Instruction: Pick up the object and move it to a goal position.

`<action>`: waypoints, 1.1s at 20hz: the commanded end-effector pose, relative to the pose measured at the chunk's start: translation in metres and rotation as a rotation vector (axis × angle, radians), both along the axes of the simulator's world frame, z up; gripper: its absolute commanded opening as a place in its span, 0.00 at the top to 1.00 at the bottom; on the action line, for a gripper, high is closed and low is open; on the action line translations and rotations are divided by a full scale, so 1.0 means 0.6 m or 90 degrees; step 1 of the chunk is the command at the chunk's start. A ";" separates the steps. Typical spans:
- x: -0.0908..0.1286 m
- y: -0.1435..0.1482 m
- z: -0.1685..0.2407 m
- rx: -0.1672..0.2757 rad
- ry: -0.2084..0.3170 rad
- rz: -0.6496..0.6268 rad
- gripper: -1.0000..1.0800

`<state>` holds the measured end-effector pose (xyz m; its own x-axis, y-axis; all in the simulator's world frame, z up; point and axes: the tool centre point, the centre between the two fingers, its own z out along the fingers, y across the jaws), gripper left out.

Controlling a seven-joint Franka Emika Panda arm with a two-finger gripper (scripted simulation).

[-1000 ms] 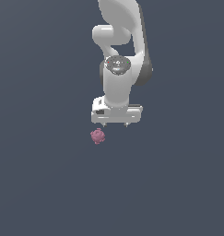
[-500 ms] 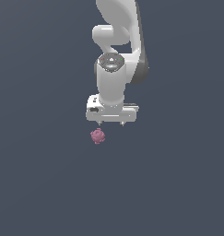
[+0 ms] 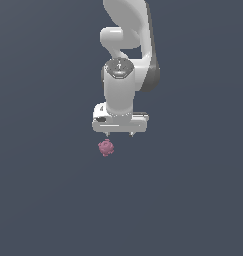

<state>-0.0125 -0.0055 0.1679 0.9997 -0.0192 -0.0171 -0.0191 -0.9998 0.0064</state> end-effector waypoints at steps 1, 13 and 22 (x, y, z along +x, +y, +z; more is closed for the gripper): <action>0.000 -0.005 -0.005 0.000 0.000 0.013 0.04; -0.005 -0.045 -0.049 0.001 -0.002 0.143 0.04; -0.013 -0.083 -0.092 0.004 -0.005 0.273 0.04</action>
